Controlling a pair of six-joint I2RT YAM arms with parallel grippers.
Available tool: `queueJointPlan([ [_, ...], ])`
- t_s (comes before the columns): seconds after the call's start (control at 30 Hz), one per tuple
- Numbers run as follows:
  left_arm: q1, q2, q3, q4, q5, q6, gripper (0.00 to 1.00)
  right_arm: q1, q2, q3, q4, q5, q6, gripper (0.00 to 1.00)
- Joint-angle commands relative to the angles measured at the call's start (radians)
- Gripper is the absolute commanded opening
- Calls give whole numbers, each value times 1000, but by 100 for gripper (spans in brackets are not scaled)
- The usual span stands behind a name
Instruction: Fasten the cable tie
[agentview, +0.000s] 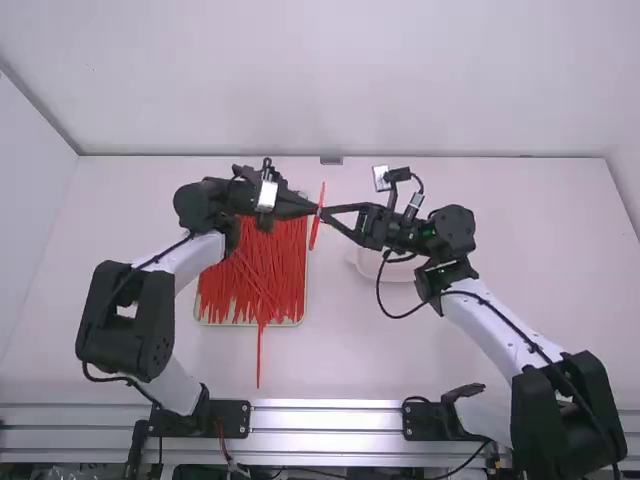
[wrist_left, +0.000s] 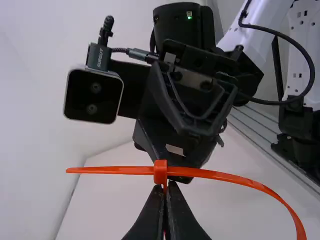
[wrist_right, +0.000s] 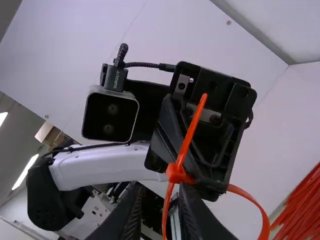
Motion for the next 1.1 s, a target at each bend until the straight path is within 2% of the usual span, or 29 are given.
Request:
queueJointPlan([
  [0.0,-5,-7,2,11,15,-22,2,-4,-9,20,1,9,3,25],
  [0.57,-5,-7,1,11,23,-74,1,-48,-9,20,8,-5,3,30],
  [1.07,-59,-7,0,11,28,-74,1,-19,-9,20,24,61,3,34],
])
